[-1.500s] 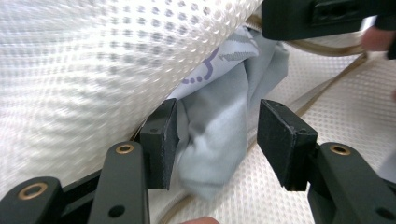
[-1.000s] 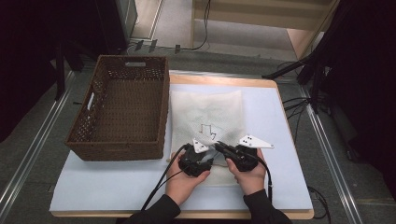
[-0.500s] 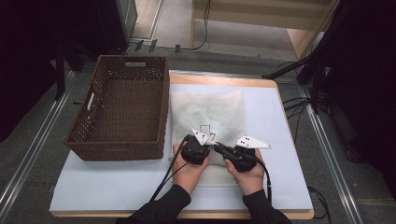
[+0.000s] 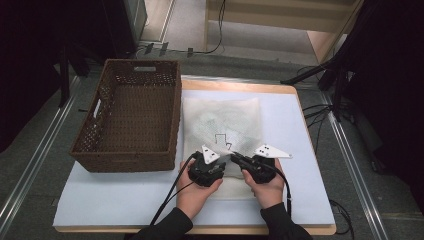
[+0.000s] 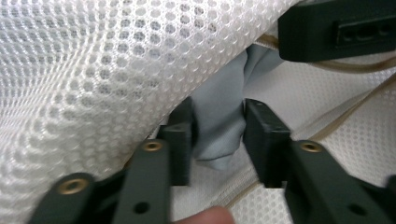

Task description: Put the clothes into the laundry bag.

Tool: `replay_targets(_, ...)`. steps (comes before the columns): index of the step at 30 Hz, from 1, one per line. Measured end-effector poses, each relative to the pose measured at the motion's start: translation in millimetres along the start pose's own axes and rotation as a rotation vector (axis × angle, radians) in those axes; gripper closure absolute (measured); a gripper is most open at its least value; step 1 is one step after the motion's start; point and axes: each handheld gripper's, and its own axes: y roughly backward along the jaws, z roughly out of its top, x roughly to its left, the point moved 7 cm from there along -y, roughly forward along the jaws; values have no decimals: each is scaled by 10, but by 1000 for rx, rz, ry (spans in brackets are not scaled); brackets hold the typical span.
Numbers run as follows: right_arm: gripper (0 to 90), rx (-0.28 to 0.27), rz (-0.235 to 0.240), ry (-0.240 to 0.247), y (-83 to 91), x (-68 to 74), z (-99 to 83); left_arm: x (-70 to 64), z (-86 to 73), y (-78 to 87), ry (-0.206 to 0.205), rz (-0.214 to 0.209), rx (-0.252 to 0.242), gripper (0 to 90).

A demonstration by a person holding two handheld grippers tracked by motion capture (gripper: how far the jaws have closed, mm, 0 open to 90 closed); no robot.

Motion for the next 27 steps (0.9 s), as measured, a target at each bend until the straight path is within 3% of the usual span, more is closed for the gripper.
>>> replay_targets(2,874,6,-3,8,-5,2,-6,-2,-28,-49,-15,6,34,746)
replay_targets(7,875,10,-3,6,-9,1,-21,22,46,-153,10,19,63,799)
replay_targets(9,875,13,-4,2,-12,0,-31,36,81,-195,13,41,59,806)
replay_targets(13,874,16,-4,10,-14,-6,-39,145,131,-276,38,128,21,821)
replay_targets(15,874,22,-4,11,-24,7,-48,142,134,-288,59,134,12,817)
replay_targets(21,874,24,0,0,-3,-28,-48,3,1,-88,10,10,13,708)
replay_targets(24,871,28,12,-6,6,-26,-43,31,-95,146,30,-52,-27,666)
replay_targets(27,869,20,35,-24,38,-37,-15,106,-148,406,52,-75,-86,649)
